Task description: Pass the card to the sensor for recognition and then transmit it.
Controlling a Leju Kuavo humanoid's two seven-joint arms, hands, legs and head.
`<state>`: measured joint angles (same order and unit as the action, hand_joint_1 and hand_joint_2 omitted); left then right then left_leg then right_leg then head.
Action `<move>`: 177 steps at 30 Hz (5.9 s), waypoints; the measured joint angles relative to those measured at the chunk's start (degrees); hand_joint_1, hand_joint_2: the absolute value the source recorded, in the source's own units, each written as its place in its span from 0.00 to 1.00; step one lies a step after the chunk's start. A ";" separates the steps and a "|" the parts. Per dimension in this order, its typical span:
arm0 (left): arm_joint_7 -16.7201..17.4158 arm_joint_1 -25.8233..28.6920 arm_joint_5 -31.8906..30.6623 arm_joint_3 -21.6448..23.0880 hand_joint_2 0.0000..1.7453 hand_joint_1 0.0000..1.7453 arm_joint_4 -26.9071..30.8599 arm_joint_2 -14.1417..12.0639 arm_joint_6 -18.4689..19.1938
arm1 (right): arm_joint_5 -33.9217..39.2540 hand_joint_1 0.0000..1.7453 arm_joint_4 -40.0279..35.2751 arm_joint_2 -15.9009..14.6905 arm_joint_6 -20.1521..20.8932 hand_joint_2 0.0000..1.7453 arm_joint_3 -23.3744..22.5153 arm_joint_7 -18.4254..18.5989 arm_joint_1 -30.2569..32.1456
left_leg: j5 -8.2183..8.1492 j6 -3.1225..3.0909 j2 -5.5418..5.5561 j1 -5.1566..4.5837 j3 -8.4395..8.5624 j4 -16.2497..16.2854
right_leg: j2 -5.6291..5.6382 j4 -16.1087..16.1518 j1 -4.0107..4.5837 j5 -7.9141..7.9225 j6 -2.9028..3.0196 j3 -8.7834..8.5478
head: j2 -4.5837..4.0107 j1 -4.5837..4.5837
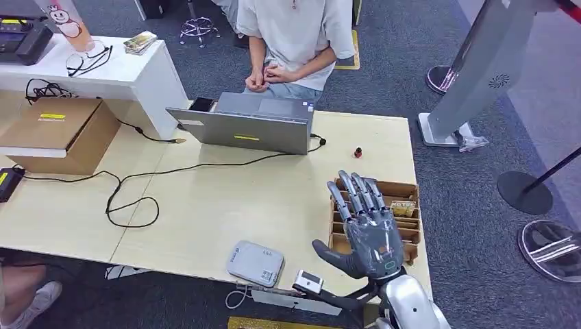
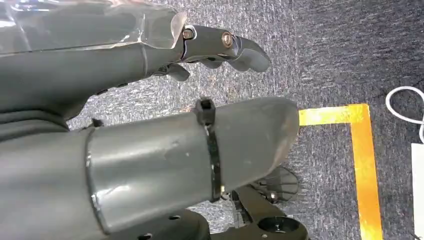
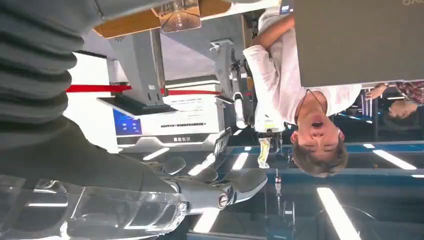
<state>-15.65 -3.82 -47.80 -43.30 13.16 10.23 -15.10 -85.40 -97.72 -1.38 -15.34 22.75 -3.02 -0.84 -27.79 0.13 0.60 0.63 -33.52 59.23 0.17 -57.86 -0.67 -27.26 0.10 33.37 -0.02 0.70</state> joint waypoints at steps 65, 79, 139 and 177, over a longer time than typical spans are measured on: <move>1.62 -0.11 -1.90 -0.72 0.00 0.00 0.00 -0.39 1.73 | -0.09 0.00 3.02 -0.28 20.90 1.00 -1.95 7.80 -6.02 | 0.00 0.00 0.00 0.00 0.00 0.00 | 0.00 0.00 0.00 0.00 0.00 0.00 | 0.00 0.00; 1.68 -0.16 -1.88 -0.72 0.00 0.00 0.00 -0.61 1.84 | -0.02 0.00 4.76 -1.09 22.36 1.00 -2.67 8.63 -7.69 | 0.00 0.00 0.00 0.00 0.00 0.00 | 0.00 0.00 0.00 0.00 0.00 0.00 | 0.00 0.00; 1.81 -0.25 -2.21 -0.72 0.00 0.00 0.00 -0.94 2.40 | 3.30 0.32 10.71 -2.78 22.73 1.00 -2.69 9.62 -10.79 | 0.01 0.00 0.00 0.00 0.01 0.00 | 0.00 0.00 0.00 0.01 0.00 0.00 | 0.00 0.00; 1.86 -0.26 -2.25 -0.72 0.00 0.00 0.00 -0.94 2.43 | 4.39 0.40 13.62 -3.54 22.77 1.00 -2.71 10.25 -11.83 | 0.01 0.00 0.00 0.00 0.02 0.00 | 0.00 0.00 0.00 0.02 0.01 0.00 | 0.00 0.00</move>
<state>-13.79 -4.07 -50.05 -44.02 13.16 9.29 -12.68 -81.00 -84.11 -4.92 7.43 20.04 7.23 -12.67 -27.78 0.13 0.60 0.62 -33.51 59.24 0.17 -57.86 -0.67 -27.24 0.11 33.37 -0.02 0.70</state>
